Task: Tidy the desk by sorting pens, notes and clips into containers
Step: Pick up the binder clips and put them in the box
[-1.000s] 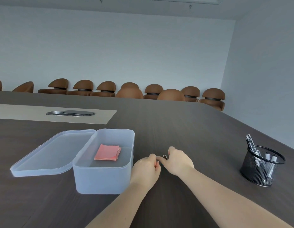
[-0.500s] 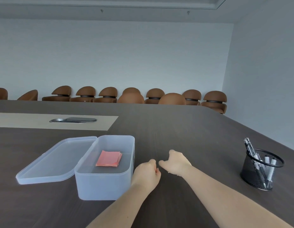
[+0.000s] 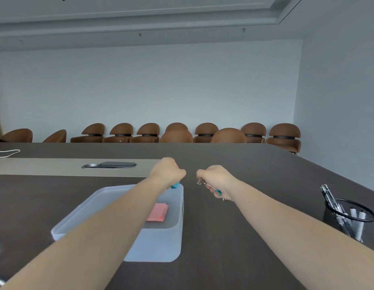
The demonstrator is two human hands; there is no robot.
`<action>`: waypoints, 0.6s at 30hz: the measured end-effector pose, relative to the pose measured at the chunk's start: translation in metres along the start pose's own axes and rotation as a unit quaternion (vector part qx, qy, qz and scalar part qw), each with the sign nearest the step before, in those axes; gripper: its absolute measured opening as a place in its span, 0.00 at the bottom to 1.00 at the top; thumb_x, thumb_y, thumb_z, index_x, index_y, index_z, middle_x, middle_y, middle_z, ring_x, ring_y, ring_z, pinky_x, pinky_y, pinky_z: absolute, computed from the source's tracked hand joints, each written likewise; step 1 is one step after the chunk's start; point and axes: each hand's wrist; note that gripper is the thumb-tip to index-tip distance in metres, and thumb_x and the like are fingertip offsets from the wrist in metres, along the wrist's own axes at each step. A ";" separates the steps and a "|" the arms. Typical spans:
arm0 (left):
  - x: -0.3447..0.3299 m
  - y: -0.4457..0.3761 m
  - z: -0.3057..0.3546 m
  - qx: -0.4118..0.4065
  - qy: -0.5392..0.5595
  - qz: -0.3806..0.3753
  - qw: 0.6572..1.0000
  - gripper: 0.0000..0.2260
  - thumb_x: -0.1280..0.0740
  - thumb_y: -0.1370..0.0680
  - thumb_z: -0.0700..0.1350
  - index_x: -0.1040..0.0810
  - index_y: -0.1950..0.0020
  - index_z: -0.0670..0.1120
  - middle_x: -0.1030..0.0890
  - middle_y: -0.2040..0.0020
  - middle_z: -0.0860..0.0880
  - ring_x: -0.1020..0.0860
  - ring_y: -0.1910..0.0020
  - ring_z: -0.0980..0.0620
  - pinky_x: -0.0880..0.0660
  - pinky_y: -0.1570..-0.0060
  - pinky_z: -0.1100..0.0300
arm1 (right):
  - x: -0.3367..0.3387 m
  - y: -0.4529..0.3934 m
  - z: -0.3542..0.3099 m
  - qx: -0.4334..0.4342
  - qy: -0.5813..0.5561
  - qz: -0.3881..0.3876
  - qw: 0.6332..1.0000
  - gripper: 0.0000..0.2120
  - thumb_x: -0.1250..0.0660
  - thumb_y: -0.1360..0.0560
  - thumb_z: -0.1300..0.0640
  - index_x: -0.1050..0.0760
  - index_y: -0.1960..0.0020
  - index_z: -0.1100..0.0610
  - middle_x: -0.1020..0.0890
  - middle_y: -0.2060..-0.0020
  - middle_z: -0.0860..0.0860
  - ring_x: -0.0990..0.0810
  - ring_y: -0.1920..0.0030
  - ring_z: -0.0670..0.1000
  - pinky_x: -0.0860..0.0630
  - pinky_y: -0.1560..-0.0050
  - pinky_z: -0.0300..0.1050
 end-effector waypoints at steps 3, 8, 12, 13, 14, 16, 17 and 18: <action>0.020 -0.008 -0.027 0.053 0.010 0.002 0.999 0.07 0.35 0.24 0.45 0.25 0.57 0.41 0.24 0.61 0.43 0.22 0.60 0.46 0.21 0.59 0.57 | -0.025 -0.005 -0.019 0.000 -0.026 -0.019 0.999 0.07 0.38 0.31 0.57 0.35 0.64 0.57 0.33 0.72 0.53 0.38 0.73 0.50 0.41 0.76 0.37; 0.023 -0.006 -0.063 0.097 0.018 -0.063 0.993 0.15 0.35 0.23 0.42 0.36 0.68 0.43 0.35 0.70 0.46 0.39 0.76 0.50 0.43 0.83 0.70 | -0.083 -0.017 -0.038 0.015 -0.017 -0.058 0.998 0.08 0.39 0.30 0.60 0.38 0.64 0.57 0.36 0.71 0.53 0.40 0.72 0.51 0.42 0.74 0.38; 0.019 -0.012 -0.082 0.119 -0.015 -0.108 0.987 0.14 0.34 0.23 0.44 0.35 0.64 0.43 0.36 0.71 0.46 0.41 0.76 0.50 0.43 0.82 0.67 | -0.116 -0.027 -0.041 0.012 0.077 -0.072 0.994 0.11 0.39 0.30 0.61 0.39 0.69 0.57 0.38 0.73 0.52 0.40 0.73 0.51 0.43 0.73 0.38; 0.019 -0.015 -0.087 0.131 -0.026 -0.119 0.984 0.12 0.34 0.23 0.44 0.34 0.63 0.42 0.36 0.71 0.45 0.41 0.76 0.50 0.43 0.81 0.67 | -0.121 -0.030 -0.041 0.009 0.110 -0.072 0.991 0.11 0.39 0.31 0.60 0.38 0.69 0.57 0.37 0.74 0.52 0.39 0.73 0.52 0.43 0.73 0.38; 0.020 -0.016 -0.090 0.139 -0.033 -0.130 0.981 0.11 0.35 0.23 0.43 0.33 0.63 0.42 0.36 0.71 0.45 0.41 0.76 0.50 0.43 0.80 0.68 | -0.125 -0.032 -0.040 0.006 0.143 -0.073 0.987 0.10 0.39 0.32 0.60 0.38 0.70 0.57 0.36 0.74 0.52 0.38 0.72 0.53 0.42 0.72 0.39; 0.020 -0.020 -0.098 0.161 -0.034 -0.152 0.975 0.11 0.36 0.23 0.40 0.34 0.64 0.43 0.37 0.71 0.46 0.42 0.75 0.50 0.43 0.81 0.71 | -0.131 -0.035 -0.039 -0.004 0.197 -0.080 0.977 0.09 0.39 0.32 0.61 0.35 0.69 0.57 0.34 0.73 0.52 0.36 0.71 0.53 0.41 0.71 0.39; 0.020 -0.022 -0.101 0.170 -0.032 -0.164 0.971 0.10 0.37 0.24 0.39 0.34 0.63 0.43 0.37 0.70 0.46 0.41 0.75 0.50 0.41 0.81 0.72 | -0.133 -0.036 -0.037 -0.006 0.220 -0.084 0.972 0.09 0.39 0.31 0.61 0.35 0.68 0.57 0.33 0.73 0.52 0.35 0.71 0.53 0.40 0.72 0.39; 0.020 -0.022 -0.102 0.178 -0.035 -0.175 0.968 0.07 0.37 0.24 0.39 0.32 0.61 0.42 0.35 0.69 0.45 0.40 0.75 0.50 0.40 0.81 0.72 | -0.135 -0.037 -0.036 -0.010 0.236 -0.091 0.967 0.09 0.39 0.30 0.61 0.35 0.68 0.57 0.33 0.73 0.52 0.36 0.72 0.53 0.40 0.72 0.39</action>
Point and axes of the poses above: each hand's wrist, its own y-axis away from the middle knuckle, its own x-axis out of the back of the hand, z = x × y
